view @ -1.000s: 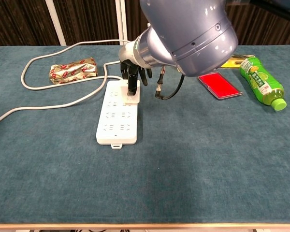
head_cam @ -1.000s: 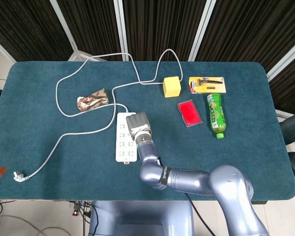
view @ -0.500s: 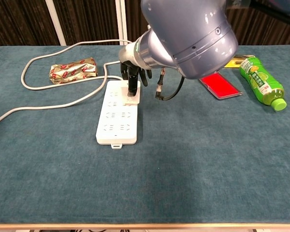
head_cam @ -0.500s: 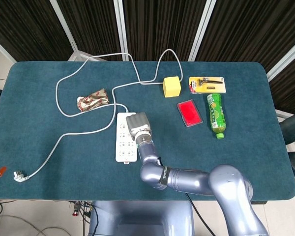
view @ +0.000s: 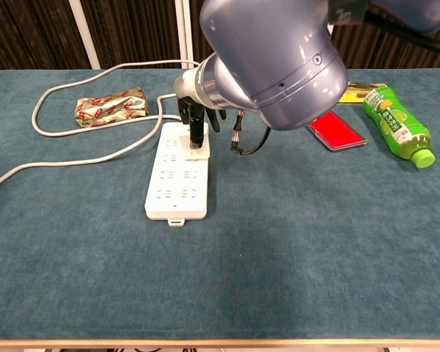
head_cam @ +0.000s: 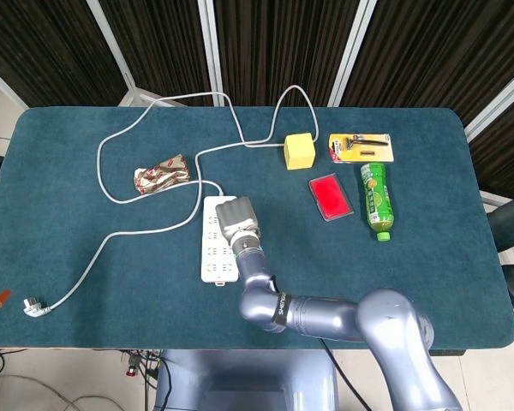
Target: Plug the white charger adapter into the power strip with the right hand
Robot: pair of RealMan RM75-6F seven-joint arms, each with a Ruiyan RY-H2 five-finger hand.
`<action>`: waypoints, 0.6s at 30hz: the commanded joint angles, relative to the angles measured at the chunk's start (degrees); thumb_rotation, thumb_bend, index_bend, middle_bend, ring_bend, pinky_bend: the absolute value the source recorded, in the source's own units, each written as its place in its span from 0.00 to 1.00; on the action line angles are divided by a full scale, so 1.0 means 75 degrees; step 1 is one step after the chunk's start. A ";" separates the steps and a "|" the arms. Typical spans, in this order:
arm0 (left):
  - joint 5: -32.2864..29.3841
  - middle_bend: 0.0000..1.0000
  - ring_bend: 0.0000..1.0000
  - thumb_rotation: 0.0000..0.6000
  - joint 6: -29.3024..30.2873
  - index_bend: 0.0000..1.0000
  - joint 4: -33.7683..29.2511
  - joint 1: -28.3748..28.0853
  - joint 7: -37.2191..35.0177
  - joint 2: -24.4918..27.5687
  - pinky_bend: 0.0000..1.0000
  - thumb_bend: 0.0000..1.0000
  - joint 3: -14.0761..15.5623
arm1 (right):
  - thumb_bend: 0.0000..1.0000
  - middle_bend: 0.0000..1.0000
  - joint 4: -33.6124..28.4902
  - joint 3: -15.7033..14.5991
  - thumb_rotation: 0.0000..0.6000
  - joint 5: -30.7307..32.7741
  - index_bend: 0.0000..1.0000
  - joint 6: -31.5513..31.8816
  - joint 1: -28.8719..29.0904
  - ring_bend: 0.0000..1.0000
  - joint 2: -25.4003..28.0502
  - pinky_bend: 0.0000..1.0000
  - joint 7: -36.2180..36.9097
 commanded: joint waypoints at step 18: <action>-0.0002 0.00 0.00 1.00 -0.0020 0.21 0.0000 -0.0008 0.0012 0.0000 0.00 0.08 0.0007 | 0.50 0.60 0.0246 -0.0004 1.00 -0.0272 0.81 0.0056 0.0072 0.54 -0.0285 0.31 -0.0124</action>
